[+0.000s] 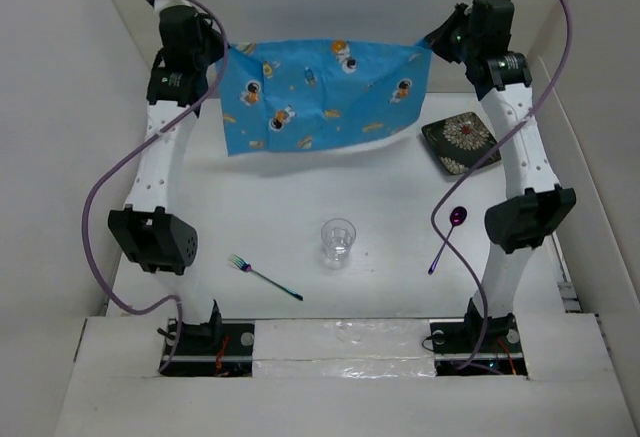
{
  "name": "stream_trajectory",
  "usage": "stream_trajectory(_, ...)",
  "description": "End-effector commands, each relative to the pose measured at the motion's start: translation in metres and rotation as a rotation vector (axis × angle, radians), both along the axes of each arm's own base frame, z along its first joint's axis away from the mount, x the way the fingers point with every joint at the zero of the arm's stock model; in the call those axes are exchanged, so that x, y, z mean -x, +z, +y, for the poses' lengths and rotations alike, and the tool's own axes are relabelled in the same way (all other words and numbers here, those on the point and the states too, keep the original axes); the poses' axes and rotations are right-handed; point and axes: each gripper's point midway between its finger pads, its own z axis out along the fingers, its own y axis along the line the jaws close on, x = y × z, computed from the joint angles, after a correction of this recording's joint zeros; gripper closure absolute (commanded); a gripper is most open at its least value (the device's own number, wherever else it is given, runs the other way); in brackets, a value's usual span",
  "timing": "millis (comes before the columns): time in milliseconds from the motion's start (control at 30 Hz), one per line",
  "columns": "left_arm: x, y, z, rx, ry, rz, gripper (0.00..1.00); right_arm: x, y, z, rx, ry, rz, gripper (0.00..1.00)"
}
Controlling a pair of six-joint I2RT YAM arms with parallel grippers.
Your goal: Set the dinner table for one person
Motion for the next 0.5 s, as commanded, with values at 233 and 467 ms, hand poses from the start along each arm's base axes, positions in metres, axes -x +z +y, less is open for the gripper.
stream_trajectory(233,0.066,-0.019,0.042,0.149,-0.005,-0.055,1.00,0.058,-0.046,0.012,-0.056,0.115,0.032,1.00)
stream_trajectory(467,0.108,-0.184,0.044,0.230,-0.020,0.258,1.00,0.091,-0.193,0.010,-0.076,0.098,0.292,1.00)
